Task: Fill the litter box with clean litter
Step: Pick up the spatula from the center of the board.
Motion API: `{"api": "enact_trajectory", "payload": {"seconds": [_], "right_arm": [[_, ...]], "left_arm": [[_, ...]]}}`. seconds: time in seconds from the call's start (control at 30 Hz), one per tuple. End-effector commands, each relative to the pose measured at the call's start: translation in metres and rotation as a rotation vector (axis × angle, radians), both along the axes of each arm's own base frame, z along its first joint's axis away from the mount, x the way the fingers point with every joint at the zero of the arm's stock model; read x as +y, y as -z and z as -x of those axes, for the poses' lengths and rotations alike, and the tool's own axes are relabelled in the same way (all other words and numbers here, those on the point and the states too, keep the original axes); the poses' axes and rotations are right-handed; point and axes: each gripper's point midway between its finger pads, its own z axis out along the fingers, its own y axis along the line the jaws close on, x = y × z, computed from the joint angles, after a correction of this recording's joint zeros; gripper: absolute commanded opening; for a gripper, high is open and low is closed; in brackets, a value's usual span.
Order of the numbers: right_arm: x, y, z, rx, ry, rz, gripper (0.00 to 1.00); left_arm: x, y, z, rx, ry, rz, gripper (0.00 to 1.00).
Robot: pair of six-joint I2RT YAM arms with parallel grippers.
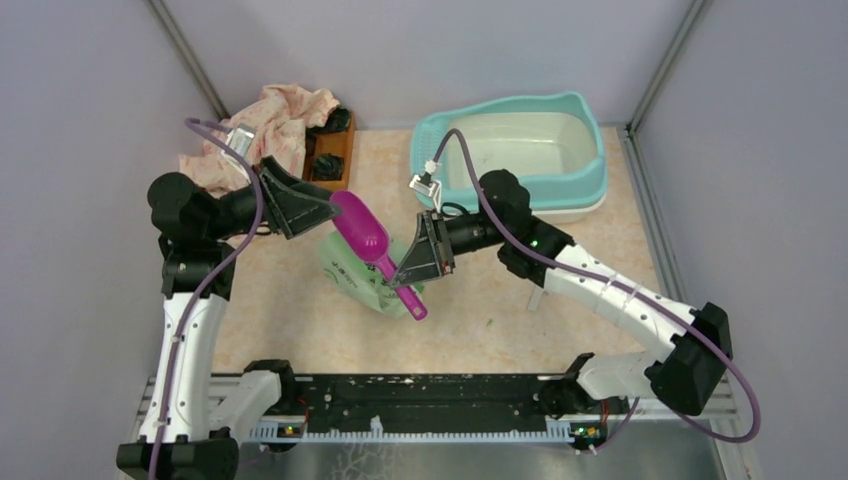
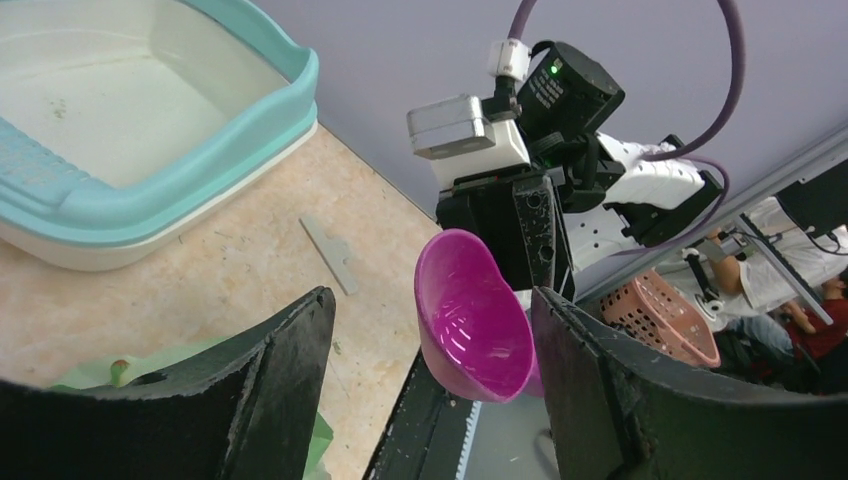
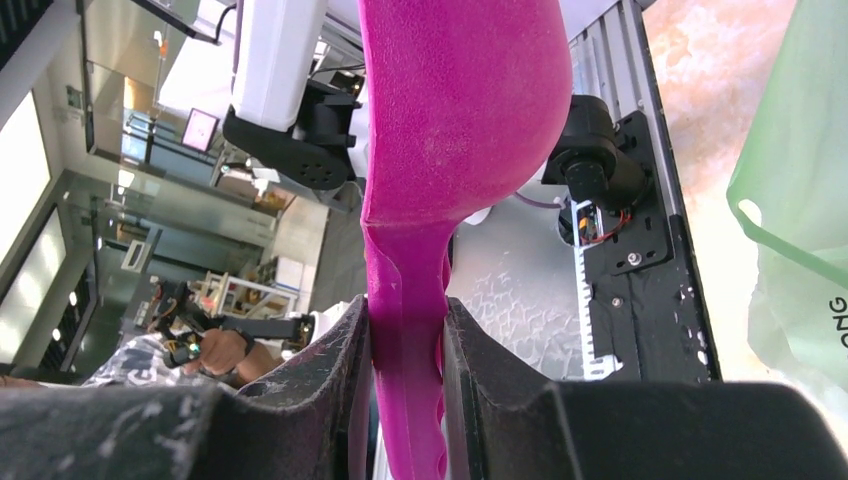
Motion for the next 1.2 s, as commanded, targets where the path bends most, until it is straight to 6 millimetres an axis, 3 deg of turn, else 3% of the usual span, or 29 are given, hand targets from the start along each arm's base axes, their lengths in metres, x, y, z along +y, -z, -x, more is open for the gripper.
{"api": "enact_trajectory", "payload": {"seconds": [0.0,0.23,0.47,0.53,0.6,0.77,0.8,0.9,0.97,1.03,1.17], "right_arm": [[-0.001,-0.033,0.001,-0.101,-0.033,-0.073,0.00],[0.004,-0.027,-0.002,-0.108,-0.065,-0.038,0.00],[0.008,-0.009,-0.007,-0.096,-0.085,0.041,0.00],[0.008,-0.008,-0.008,-0.101,-0.085,0.048,0.00],[0.008,-0.009,-0.009,-0.110,-0.085,0.048,0.00],[0.009,-0.011,-0.013,-0.128,-0.075,0.056,0.00],[0.008,-0.012,-0.014,-0.135,-0.073,0.056,0.04],[0.005,-0.014,-0.023,-0.199,-0.022,0.084,0.35],[-0.001,-0.014,-0.034,-0.268,0.059,0.147,0.49],[-0.008,-0.015,-0.046,-0.350,0.148,0.188,0.58],[-0.028,-0.020,-0.067,-0.525,0.343,0.235,0.63]], "left_arm": [[-0.006,0.003,0.009,-0.036,0.060,-0.037,0.74],[-0.008,0.014,0.005,0.005,0.078,-0.050,0.56],[-0.011,0.018,0.000,0.021,0.075,-0.066,0.54],[-0.012,0.021,-0.003,0.030,0.066,-0.079,0.34],[-0.011,0.025,-0.006,0.048,0.057,-0.090,0.03],[-0.010,0.031,-0.007,0.075,0.045,-0.109,0.00],[-0.010,0.032,-0.007,0.080,0.042,-0.111,0.00],[-0.008,0.034,-0.014,0.115,0.004,-0.121,0.00],[-0.007,0.036,-0.019,0.147,-0.013,-0.121,0.00],[-0.007,0.037,-0.024,0.188,-0.025,-0.116,0.00],[-0.007,0.037,-0.037,0.260,-0.058,-0.093,0.00]]}}
